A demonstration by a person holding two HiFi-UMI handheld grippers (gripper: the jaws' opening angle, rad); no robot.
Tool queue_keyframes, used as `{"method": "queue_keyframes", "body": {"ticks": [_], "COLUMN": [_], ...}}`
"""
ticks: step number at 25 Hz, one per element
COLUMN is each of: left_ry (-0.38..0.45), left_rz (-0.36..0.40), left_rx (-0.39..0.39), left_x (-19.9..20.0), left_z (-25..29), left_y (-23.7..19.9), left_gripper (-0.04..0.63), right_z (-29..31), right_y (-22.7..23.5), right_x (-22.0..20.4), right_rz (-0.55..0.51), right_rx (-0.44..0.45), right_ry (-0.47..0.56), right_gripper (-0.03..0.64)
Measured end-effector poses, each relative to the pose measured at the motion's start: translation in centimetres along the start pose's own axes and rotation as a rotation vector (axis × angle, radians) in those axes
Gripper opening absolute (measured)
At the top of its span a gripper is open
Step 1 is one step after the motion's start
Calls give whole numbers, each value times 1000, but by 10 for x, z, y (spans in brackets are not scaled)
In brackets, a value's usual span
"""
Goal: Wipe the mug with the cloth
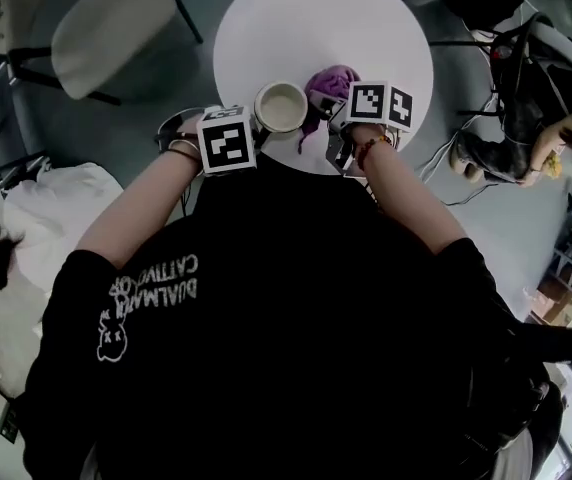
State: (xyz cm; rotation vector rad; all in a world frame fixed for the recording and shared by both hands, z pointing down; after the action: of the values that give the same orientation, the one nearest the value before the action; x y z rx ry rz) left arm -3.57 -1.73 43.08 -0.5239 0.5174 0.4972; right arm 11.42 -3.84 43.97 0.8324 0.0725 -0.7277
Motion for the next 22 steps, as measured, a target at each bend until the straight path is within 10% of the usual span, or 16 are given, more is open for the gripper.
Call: {"method": "queue_keyframes", "body": {"ticks": [13,22], "left_ry": [-42,-52], "left_rz": [7,17], "left_rx": [0,-17], "left_x": [-10,-9], "left_z": [0,-1], "left_y": [-2,-2], "left_gripper": [63,63], "right_z": [31,53], "right_y": [-28,-50], "right_x": [27,36], "right_rz": [59,-107], "right_rx": [67,102], "right_ry": [7,-96], "right_gripper": [41,41]}}
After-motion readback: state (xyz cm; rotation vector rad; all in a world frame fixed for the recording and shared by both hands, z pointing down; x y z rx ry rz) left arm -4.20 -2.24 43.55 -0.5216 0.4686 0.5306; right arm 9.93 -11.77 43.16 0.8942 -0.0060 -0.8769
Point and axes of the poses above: the fingertips, and each gripper's own axes: z forward along the fingers, y to its right, x out of its top, the point moved 3 cm from there along -z, backward along the fingers, and after that the axes turned 10 degrees about y, right-handed, at the moved point
